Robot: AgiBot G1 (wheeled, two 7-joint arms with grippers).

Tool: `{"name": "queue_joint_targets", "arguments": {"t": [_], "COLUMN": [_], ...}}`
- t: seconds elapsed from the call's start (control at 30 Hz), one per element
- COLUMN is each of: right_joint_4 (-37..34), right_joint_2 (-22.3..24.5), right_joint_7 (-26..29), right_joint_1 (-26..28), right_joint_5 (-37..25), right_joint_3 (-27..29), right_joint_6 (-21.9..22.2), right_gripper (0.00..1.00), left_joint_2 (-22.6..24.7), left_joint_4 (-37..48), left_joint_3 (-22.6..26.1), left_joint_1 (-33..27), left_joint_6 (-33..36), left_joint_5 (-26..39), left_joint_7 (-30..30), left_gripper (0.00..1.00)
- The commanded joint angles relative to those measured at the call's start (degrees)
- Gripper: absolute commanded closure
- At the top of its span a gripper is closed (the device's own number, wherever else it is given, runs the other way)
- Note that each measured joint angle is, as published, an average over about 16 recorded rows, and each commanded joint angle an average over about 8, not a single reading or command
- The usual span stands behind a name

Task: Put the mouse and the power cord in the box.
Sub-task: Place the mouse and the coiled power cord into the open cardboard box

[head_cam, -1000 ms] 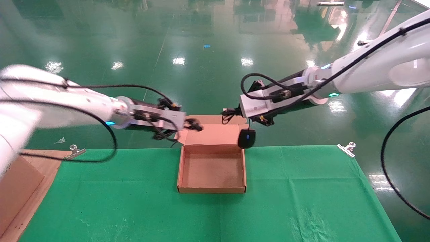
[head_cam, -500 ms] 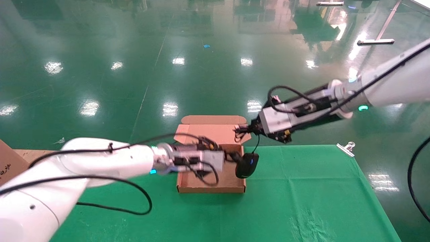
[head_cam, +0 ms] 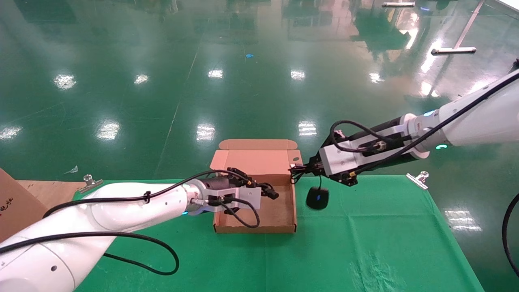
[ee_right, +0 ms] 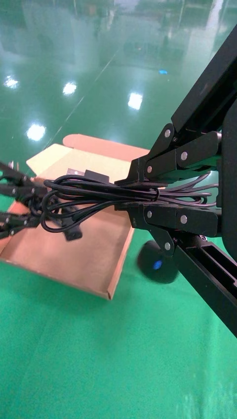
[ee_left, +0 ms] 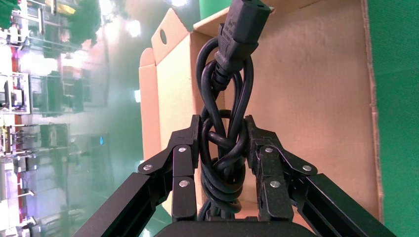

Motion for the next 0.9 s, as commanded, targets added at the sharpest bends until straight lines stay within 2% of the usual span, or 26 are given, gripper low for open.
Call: {"name": "queue_joint_targets", "arguments": {"t": [0.03,0.47,0.7,0.9], "right_joint_4": [-0.3,-0.9,0.8,7.1], "right_joint_2": [-0.1,-2.1,-4.1,-5.4], "right_joint_7": [-0.3,0.7,2.0,5.0], "right_joint_1": [-0.2,0.4,1.3,-1.9], "right_joint_5": [0.0,0.0,0.1,0.3], "right_joint_3": [0.0,0.0,-0.1,-1.2], "right_joint_6": [0.1,0.1,0.9,3.5], "right_gripper": [1.0,1.0,1.0,1.0], "left_joint_2": [0.0,-0.2,-0.6,-1.3], "left_joint_4": [-0.3,-1.9,1.1,7.4], "left_joint_3": [1.3,6.9,5.7,4.1], "left_joint_1": [-0.2,-1.2,-2.4,-3.1], "left_joint_6": [-0.5,-2.0,-2.8,-5.7], "left_joint_5": [-0.4,-3.8,-9.1,-11.9], "left_joint_7": [-1.4,-5.1,-4.1,-1.5], "left_gripper": [0.0,0.0,0.0,0.0]}}
